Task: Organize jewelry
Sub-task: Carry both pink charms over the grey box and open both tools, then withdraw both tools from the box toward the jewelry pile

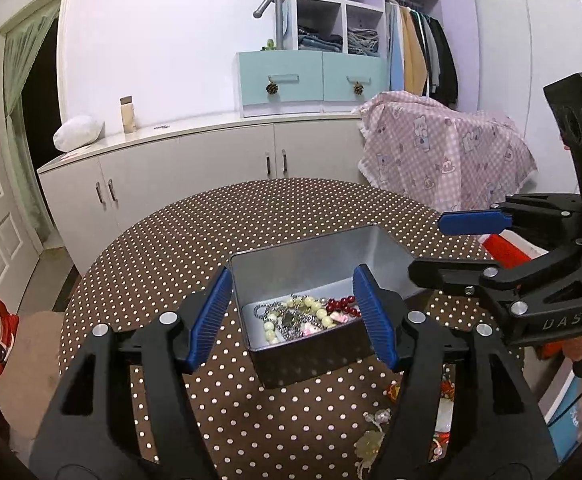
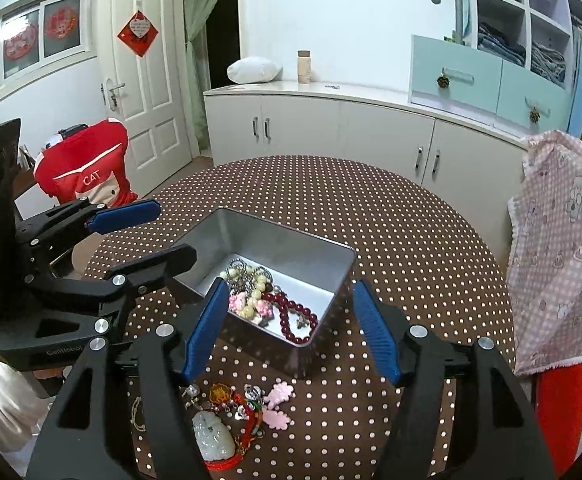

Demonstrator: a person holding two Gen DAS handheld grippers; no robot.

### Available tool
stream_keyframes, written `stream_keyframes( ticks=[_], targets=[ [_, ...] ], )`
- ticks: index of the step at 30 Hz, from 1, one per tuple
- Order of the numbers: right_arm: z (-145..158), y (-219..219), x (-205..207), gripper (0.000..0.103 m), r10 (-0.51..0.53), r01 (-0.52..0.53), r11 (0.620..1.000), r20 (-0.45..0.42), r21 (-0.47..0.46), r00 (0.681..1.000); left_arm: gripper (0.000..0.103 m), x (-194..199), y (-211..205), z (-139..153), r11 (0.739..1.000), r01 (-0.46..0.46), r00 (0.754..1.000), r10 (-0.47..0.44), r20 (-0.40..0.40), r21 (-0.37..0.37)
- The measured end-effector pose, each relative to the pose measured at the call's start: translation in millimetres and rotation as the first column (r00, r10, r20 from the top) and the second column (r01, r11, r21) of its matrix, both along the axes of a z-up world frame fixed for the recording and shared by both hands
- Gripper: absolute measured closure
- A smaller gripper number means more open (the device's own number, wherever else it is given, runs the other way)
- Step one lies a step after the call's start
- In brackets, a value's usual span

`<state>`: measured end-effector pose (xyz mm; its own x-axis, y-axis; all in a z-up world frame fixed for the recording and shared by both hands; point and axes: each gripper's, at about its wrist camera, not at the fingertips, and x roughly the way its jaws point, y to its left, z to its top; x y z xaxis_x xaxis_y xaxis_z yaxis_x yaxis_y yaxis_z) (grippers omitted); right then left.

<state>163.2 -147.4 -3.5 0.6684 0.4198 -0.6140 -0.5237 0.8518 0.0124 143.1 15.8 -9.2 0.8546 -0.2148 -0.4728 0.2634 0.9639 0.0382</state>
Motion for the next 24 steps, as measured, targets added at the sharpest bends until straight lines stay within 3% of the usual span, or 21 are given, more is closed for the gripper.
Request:
stream_keyframes(
  ticks=[9, 20, 24],
  targets=[
    [-3, -10, -10, 0.04, -0.03, 0.03, 1.0, -0.006, 0.006, 1.0, 0.04, -6, 4, -7, 1.0, -0.001, 1.0, 0.001, -0.022, -0.011],
    [-15, -19, -32, 0.019, -0.087, 0.088, 0.996, 0.001, -0.009, 0.996, 0.032, -31, 9, -16, 1.0, -0.013, 1.0, 0.014, -0.024, 0.022],
    [-19, -18, -44, 0.018, -0.135, 0.136, 0.991, 0.034, -0.017, 0.99, 0.028, -41, 11, -22, 1.0, -0.019, 0.999, 0.02, -0.032, 0.019]
  ],
)
